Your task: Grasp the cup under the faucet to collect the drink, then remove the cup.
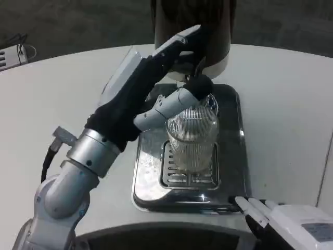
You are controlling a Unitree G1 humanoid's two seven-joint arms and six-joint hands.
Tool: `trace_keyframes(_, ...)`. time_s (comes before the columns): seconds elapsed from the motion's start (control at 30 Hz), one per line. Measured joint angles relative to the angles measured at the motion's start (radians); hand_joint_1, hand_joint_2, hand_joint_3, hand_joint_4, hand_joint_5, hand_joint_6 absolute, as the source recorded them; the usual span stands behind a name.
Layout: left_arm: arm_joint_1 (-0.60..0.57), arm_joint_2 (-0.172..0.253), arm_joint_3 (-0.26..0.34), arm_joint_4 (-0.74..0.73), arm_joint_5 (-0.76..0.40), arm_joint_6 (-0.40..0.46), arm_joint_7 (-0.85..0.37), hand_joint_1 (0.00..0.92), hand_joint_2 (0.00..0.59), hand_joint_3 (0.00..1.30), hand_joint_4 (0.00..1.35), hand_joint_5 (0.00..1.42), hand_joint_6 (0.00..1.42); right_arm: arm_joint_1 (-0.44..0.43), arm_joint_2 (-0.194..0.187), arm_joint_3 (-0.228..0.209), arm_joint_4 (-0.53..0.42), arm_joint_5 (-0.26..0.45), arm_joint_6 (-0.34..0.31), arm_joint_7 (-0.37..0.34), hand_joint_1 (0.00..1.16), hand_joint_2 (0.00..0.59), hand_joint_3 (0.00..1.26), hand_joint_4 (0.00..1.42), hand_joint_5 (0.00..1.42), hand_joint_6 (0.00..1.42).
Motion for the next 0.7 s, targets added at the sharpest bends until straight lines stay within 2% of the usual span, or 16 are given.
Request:
trace_keyframes(0.37, -0.049, -0.01, -0.041, 0.071, 0.008, 0.014, -0.05, 0.032, 0.072, 0.1, 0.03, 0.17, 0.26, 0.01, 0.029, -0.036, 0.0, 0.019, -0.034, 0.0, 0.54, 0.444, 0.0, 0.0, 0.0, 0.0)
trace_keyframes(0.7, -0.102, 0.03, -0.085, 0.128, 0.083, -0.046, -0.067, 0.003, 0.065, 0.08, 0.0, 0.14, 0.21, 0.01, 0.036, -0.042, 0.0, 0.036, -0.035, 0.002, 0.54, 0.45, 0.0, 0.0, 0.0, 0.0)
